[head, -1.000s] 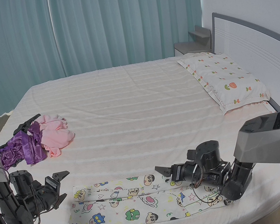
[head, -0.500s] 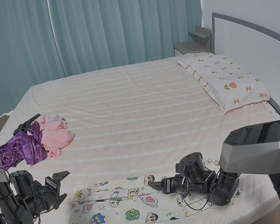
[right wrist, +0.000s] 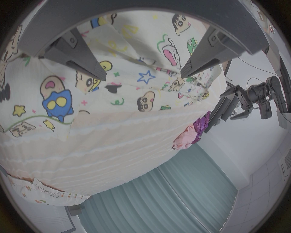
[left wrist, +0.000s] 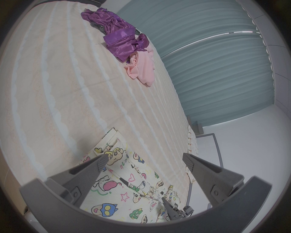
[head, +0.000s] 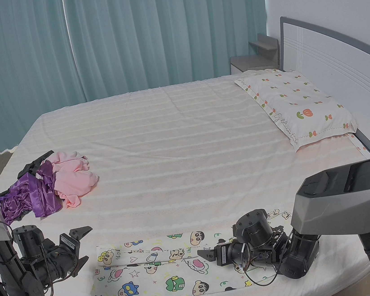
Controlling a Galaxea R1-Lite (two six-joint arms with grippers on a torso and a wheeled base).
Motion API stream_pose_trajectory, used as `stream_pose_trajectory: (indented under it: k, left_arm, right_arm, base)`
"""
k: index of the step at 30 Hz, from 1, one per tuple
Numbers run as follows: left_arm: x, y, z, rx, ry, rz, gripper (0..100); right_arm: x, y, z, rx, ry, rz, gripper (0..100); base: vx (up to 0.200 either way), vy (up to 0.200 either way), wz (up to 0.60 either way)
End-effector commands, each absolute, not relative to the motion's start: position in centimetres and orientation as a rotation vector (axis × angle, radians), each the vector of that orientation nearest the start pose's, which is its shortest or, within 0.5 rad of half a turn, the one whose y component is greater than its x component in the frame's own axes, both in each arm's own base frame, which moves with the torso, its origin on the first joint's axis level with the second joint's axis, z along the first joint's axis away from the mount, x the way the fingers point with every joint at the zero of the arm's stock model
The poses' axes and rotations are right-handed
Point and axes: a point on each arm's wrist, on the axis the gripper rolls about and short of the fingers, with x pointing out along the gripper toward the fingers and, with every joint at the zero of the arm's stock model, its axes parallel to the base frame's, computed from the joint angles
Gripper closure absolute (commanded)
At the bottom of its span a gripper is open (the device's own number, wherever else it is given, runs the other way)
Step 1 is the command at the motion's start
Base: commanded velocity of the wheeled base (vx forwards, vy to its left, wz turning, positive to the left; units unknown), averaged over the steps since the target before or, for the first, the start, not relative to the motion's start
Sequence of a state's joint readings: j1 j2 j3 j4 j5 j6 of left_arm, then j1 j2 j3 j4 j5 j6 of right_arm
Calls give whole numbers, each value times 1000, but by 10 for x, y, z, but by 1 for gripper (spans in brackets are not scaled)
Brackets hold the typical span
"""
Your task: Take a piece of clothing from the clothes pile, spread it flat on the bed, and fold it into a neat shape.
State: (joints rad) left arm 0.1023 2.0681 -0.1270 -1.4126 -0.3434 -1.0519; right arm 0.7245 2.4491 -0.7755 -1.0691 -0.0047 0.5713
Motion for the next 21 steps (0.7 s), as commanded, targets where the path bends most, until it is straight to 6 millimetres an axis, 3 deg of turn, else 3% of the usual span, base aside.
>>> stream_pose_trajectory:
  k: [1,6,8,9,14,17,21]
  left_arm:
    - [237,17,22,-1140,599,61,0]
    - [236,16,24,-1130,596,51,0]
    - [236,16,24,-1130,596,51,0]
    - [235,12,27,-1124,597,29,0]
    - [230,7,32,-1121,603,-4,0]
    - [228,6,32,-1126,621,-22,0]
    - [225,3,31,-1125,636,-28,0]
  right_arm:
    - [275,245,-43,308,756,509,0]
    - [279,243,-15,353,661,514,0]
    - [279,243,-15,353,661,514,0]
    - [286,234,1,377,590,461,0]
    - [280,198,26,428,526,351,0]
    - [258,166,41,465,494,310,0]
    - [239,144,48,481,459,292,0]
  base:
    - [0,0,0]
    - [0,0,0]
    - [0,0,0]
    - [0,0,0]
    - [0,0,0]
    - [0,0,0]
    - [0,0,0]
